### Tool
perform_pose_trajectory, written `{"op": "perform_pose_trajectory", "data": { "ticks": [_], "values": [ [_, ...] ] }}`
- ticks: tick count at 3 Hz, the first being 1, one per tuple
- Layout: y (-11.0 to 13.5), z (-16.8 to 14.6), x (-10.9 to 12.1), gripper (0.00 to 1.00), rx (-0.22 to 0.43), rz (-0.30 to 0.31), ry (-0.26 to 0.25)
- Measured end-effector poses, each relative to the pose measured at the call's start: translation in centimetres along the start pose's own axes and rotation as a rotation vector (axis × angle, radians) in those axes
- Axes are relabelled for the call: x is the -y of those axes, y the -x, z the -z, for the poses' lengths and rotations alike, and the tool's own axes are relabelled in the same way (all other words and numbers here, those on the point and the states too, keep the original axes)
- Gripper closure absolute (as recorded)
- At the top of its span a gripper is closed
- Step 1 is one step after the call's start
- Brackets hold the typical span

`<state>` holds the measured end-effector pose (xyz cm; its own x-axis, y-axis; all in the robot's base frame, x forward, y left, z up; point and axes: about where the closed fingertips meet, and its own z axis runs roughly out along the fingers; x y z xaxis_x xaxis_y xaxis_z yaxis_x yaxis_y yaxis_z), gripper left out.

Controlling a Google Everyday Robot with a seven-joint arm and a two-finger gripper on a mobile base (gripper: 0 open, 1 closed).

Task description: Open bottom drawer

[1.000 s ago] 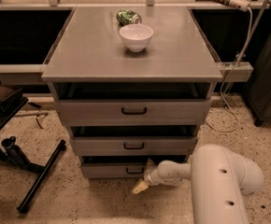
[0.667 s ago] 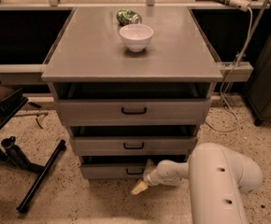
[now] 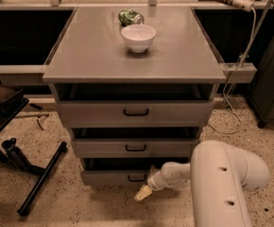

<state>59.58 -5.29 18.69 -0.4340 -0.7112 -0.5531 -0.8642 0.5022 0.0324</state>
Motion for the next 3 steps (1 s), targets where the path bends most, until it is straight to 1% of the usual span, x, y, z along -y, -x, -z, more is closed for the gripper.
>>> {"op": "perform_pose_trajectory", "data": {
  "ticks": [1,2,3],
  "values": [
    [1.6,-0.7,0.7,0.0,0.023,0.055,-0.031],
    [3.8,-1.7,1.6,0.0,0.055,0.108,-0.073],
    [4.6,-3.4,2.1,0.0,0.067,0.131,-0.076]
  ]
}}
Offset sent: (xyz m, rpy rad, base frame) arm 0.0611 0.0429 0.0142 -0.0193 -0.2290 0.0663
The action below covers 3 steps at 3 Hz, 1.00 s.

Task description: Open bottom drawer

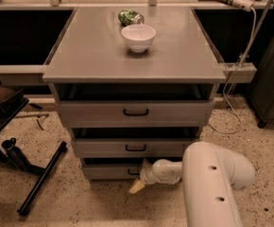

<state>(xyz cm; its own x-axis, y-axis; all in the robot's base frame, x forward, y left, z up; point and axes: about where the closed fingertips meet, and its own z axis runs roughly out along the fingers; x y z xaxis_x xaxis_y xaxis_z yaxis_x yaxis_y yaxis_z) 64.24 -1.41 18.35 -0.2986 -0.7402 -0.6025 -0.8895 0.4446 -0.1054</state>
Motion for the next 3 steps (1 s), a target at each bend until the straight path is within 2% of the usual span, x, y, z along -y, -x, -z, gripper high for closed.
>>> {"op": "perform_pose_trajectory", "data": {
  "ticks": [1,3],
  "values": [
    [-0.08,-2.03,0.07,0.0,-0.017,0.014,0.023],
    [-0.1,-1.82,-0.67,0.0,-0.031,0.0,0.044]
  ]
}}
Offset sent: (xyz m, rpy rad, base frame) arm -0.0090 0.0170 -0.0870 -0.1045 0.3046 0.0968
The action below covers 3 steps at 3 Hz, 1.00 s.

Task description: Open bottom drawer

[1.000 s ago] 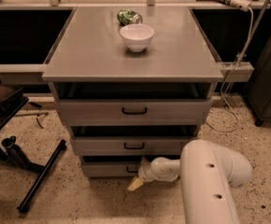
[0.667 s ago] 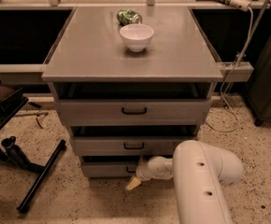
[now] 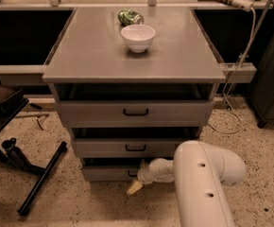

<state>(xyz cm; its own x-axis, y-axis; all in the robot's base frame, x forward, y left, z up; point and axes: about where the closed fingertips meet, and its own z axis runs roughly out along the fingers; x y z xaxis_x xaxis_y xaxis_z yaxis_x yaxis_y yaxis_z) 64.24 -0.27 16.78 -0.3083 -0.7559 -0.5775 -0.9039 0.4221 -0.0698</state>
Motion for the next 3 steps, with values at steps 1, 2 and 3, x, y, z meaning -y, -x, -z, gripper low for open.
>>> {"op": "perform_pose_trajectory", "data": {
  "ticks": [1,2,3],
  "values": [
    [-1.73,1.44,-3.03,0.0,-0.085,-0.059,0.102],
    [-1.28,2.04,-2.97,0.0,-0.085,-0.059,0.102],
    [-1.28,2.04,-2.98,0.0,-0.085,-0.059,0.102]
  ]
}}
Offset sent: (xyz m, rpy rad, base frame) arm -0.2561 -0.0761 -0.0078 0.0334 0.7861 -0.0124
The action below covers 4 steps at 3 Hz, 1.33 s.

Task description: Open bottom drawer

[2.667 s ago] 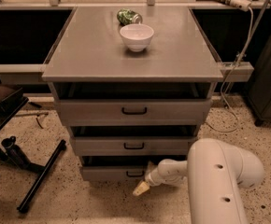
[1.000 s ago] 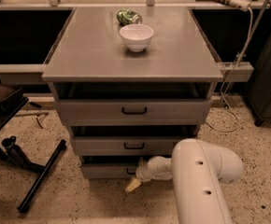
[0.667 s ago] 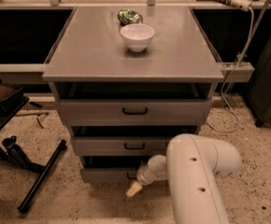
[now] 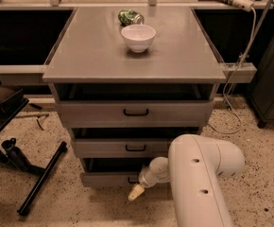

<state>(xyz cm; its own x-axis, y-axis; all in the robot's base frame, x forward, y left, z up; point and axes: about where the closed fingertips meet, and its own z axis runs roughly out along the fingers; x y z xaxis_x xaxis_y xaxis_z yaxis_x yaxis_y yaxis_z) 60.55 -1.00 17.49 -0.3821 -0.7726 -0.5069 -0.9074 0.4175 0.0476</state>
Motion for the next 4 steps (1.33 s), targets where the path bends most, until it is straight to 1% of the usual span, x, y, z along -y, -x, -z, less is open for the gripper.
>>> {"op": "perform_pose_trajectory", "data": {
  "ticks": [1,2,3,4],
  "values": [
    [-0.8,0.7,-2.3,0.0,-0.003,-0.021,0.048],
    [-2.1,3.2,-5.1,0.0,0.015,-0.118,0.068],
    [-5.4,6.2,-11.4,0.0,-0.006,-0.232,0.115],
    [-5.4,6.2,-11.4,0.0,-0.006,-0.232,0.115]
  ]
}}
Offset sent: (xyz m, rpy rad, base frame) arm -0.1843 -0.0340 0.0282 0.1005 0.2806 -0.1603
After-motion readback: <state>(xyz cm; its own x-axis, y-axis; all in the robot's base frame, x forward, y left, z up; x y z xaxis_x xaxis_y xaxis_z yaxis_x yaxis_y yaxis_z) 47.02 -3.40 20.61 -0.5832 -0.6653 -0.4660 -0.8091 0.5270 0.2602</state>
